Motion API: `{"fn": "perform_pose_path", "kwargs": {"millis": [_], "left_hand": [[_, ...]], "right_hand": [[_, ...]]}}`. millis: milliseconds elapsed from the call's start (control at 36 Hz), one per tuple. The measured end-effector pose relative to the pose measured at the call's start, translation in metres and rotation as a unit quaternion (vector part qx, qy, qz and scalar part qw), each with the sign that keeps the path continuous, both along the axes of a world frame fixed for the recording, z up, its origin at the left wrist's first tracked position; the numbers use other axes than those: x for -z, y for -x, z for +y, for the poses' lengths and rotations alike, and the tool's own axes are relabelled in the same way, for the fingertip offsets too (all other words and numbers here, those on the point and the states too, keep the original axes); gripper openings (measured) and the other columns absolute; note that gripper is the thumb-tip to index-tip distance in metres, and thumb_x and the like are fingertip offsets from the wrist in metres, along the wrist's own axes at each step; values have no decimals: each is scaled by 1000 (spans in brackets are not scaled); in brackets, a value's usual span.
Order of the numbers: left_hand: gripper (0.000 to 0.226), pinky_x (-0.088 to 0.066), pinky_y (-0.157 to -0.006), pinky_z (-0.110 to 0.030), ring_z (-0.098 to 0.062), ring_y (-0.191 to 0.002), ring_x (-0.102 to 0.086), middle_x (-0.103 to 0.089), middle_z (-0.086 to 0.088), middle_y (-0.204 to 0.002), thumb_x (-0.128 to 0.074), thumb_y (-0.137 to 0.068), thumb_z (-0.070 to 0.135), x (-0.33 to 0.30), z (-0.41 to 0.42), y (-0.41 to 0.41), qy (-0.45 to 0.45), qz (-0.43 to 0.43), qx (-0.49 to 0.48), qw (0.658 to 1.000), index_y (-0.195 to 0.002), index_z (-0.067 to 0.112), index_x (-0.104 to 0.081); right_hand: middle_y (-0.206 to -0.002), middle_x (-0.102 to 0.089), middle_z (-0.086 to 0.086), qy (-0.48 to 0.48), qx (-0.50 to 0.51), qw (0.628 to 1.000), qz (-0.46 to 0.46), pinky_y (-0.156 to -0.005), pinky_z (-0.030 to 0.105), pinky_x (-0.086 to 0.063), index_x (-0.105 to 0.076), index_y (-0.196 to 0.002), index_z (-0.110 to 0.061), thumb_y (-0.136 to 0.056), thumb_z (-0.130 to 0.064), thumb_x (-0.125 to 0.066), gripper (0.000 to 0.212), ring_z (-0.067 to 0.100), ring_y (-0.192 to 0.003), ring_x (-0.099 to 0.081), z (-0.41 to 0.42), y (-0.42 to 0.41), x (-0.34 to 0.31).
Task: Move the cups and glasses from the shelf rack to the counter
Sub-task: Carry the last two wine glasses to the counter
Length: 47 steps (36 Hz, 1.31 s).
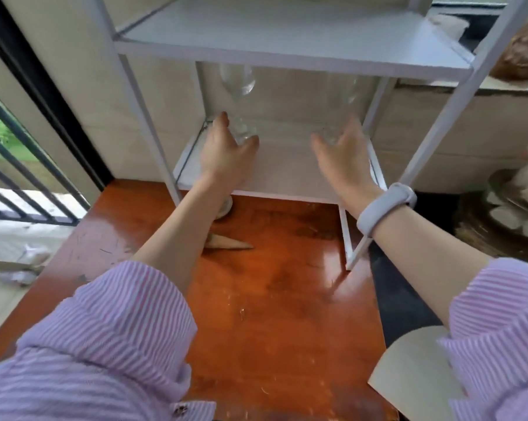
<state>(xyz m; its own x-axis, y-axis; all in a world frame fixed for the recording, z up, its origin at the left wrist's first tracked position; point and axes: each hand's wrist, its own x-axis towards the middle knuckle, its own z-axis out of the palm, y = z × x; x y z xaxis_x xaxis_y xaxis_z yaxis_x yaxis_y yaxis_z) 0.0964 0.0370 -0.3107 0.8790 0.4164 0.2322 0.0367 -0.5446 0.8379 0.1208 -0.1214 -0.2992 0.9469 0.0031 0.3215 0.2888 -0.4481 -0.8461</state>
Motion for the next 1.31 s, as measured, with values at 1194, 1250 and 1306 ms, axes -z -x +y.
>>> {"fn": "perform_pose_path", "kwargs": {"millis": [1194,1250,1306], "left_hand": [[28,-47,-53,-12,-3,-63,-61,-65,5,-79,-74,-76,22,-17,-75,167,155,-10,82,984,-95,30,-55],[31,-45,-55,-6,3,-70,-61,-65,8,-85,-74,-75,23,-14,-90,181,154,7,90,984,-102,23,-57],[38,-44,-60,-1,4,-80,-61,-63,13,-91,-74,-75,24,-10,-109,193,152,29,101,983,-108,20,-55]], "right_hand": [[-99,-64,0,-150,-81,970,171,-70,11,-50,-53,-115,-16,-75,-23,-73,45,13,-93,-62,-71,173,7],[-98,-63,2,-152,-73,966,197,-69,16,-50,-52,-116,-13,-75,-22,-73,47,16,-90,-63,-90,193,11],[-97,-65,7,-158,-67,963,209,-70,23,-51,-53,-114,-14,-75,-21,-74,45,21,-85,-64,-112,210,13]]}}
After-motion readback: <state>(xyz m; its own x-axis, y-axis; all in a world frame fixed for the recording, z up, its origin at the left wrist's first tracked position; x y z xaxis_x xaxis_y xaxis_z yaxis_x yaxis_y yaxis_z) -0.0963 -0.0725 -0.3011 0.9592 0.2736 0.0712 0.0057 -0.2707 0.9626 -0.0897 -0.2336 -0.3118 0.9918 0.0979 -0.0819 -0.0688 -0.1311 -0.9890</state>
